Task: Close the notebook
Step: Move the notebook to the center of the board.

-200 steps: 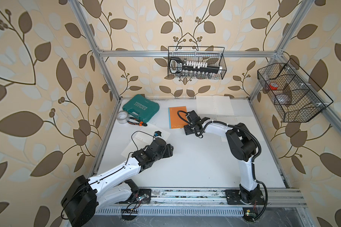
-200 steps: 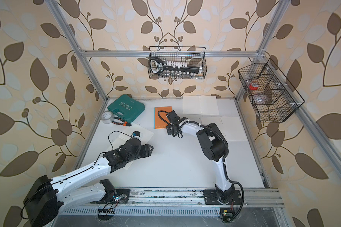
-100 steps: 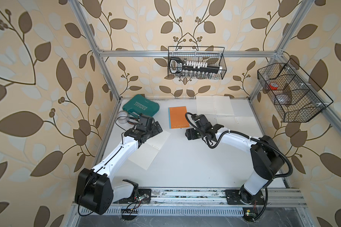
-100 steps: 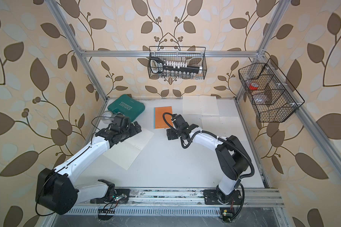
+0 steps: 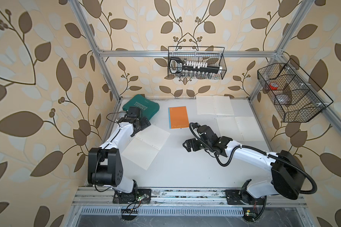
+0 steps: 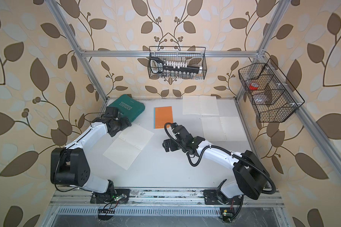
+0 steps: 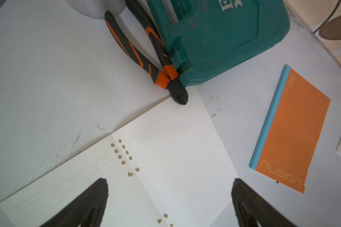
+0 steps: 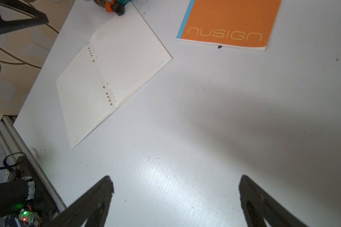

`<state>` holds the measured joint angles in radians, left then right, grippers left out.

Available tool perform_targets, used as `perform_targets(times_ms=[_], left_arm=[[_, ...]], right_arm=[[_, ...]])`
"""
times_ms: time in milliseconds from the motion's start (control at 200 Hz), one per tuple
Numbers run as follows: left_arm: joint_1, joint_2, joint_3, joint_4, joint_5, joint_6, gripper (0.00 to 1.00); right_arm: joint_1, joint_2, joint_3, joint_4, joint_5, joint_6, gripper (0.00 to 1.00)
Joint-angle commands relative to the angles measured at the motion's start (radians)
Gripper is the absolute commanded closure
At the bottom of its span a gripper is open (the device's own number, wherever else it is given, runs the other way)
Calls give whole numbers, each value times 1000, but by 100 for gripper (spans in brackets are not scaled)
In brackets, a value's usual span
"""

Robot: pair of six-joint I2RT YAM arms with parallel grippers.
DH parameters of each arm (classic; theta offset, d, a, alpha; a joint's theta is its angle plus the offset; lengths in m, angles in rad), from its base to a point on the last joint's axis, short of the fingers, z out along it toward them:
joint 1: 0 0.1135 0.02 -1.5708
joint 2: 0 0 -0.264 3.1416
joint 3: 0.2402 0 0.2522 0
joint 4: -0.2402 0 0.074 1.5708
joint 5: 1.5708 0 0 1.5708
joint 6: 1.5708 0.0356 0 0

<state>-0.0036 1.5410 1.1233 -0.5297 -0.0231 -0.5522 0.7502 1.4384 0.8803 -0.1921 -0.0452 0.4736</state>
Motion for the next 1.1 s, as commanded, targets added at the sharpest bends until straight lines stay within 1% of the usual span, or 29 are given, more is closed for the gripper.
perform_targets(times_ms=[0,235,475,615,745,970,1095], left_arm=[[24,72,70,14,39,33,1],[84,267,185,55,112,60,1],[116,378,224,103,172,96,1],[117,406,236,123,207,96,1],[116,447,263,101,231,96,1],[108,437,206,142,297,65,1],[81,403,160,158,292,56,1]], right_arm=[[5,-38,-38,13,-6,34,0],[7,-119,-69,-18,27,39,1],[6,-182,-80,-48,50,35,1],[5,-201,-76,-60,59,38,1],[5,-221,-72,-67,70,39,1],[4,-220,-70,-63,85,41,2],[4,-200,-66,-49,89,46,2]])
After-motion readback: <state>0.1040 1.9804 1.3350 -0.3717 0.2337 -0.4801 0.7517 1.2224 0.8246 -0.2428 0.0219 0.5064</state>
